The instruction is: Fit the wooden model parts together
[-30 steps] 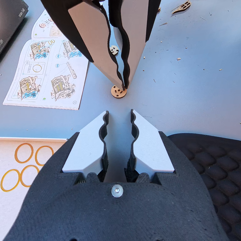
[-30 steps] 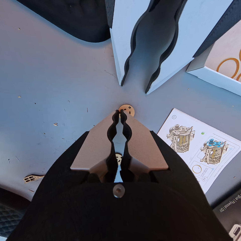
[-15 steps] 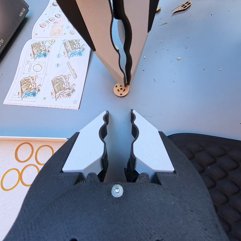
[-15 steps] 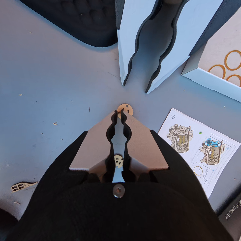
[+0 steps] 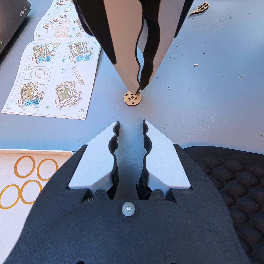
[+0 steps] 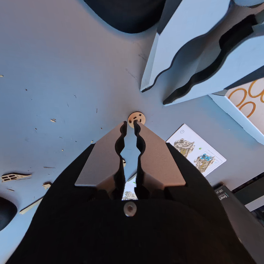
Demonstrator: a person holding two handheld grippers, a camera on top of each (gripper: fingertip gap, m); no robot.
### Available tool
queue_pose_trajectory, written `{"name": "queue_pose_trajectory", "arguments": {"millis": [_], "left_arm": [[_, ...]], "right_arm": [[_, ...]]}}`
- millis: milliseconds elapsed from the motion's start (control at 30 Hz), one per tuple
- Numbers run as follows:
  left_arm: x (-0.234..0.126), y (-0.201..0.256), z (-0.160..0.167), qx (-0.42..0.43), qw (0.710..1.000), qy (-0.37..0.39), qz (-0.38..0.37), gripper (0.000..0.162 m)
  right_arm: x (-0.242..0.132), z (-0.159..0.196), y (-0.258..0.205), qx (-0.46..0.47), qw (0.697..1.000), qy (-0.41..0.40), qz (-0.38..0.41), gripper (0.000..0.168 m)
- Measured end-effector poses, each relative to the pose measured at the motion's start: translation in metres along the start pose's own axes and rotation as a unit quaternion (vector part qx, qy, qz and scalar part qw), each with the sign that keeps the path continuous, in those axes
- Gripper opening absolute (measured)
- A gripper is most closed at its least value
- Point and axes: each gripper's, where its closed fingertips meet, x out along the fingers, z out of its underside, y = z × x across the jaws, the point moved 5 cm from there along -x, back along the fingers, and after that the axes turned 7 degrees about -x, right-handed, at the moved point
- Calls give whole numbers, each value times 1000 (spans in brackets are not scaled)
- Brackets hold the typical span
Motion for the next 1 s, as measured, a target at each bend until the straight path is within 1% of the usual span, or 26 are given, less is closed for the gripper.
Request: {"name": "queue_pose_trajectory", "arguments": {"millis": [33, 133, 267, 367, 567, 767, 1000], "left_arm": [[0, 0, 0, 0, 1000, 0, 0, 31], [0, 0, 0, 0, 1000, 0, 0, 31], [0, 1, 0, 0, 1000, 0, 1, 31], [0, 1, 0, 0, 1000, -1, 1, 30], [0, 1, 0, 0, 1000, -1, 1, 30], [0, 1, 0, -2, 1000, -1, 1, 30], [0, 1, 0, -2, 1000, -1, 2, 30]], "right_arm": [[1, -1, 0, -5, 1000, -11, -1, 6], [4, -1, 2, -17, 999, -47, 0, 3], [3, -2, 4, -13, 998, -54, -4, 6], [1, -5, 4, -8, 999, -40, -4, 6], [4, -1, 4, -3, 999, -47, -6, 5], [5, -1, 4, 13, 1000, -23, -9, 6], [4, -2, 5, 15, 1000, -14, -9, 2]]}}
